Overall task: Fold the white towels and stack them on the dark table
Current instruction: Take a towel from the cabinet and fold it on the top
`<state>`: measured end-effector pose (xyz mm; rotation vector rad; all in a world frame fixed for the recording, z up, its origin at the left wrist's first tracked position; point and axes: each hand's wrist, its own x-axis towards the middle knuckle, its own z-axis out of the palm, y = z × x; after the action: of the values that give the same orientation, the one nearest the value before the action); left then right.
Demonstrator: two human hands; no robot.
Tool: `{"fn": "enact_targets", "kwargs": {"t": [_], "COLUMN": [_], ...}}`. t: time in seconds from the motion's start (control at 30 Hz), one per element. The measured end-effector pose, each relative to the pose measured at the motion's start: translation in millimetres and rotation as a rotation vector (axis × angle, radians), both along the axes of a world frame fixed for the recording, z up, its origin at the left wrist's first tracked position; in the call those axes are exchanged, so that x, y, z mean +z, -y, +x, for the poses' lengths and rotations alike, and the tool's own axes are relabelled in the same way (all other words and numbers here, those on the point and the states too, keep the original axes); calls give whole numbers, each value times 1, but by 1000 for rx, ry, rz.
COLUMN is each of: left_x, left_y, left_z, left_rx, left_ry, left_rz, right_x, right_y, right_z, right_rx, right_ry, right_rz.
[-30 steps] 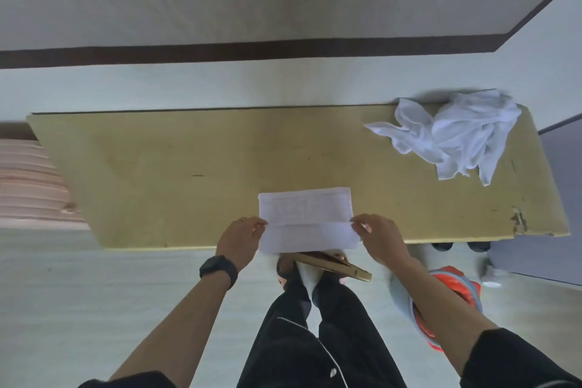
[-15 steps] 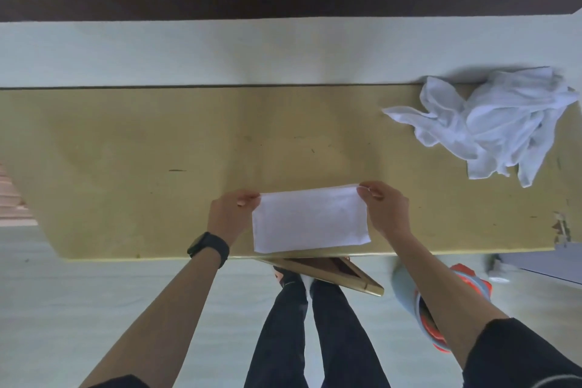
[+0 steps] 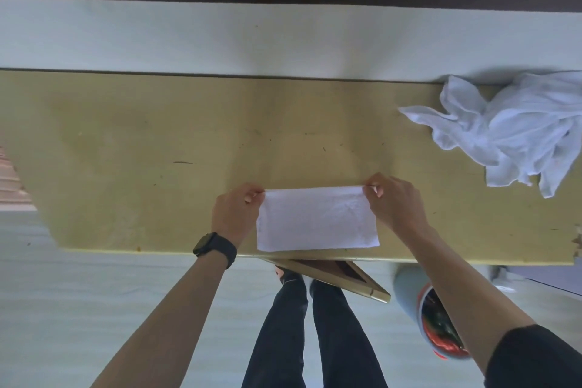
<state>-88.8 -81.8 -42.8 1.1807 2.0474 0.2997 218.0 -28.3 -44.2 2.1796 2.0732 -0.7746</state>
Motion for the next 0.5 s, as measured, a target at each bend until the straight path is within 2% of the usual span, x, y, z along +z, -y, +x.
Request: {"fn": "enact_targets", "kwargs": {"t": [0.2,0.5], "left_x": [0,-1], "left_y": [-12,-16], "left_z": [-2,-5], "left_rx": [-101,-112], "left_ry": [-66,-107], "left_rz": [-100,-65], "right_x": [-2,3], "right_y": [-4,-6], "right_z": [1,1], "right_rx": [-60,-93], "right_ry": [-12,-31], "right_rz": [-61,-110]}}
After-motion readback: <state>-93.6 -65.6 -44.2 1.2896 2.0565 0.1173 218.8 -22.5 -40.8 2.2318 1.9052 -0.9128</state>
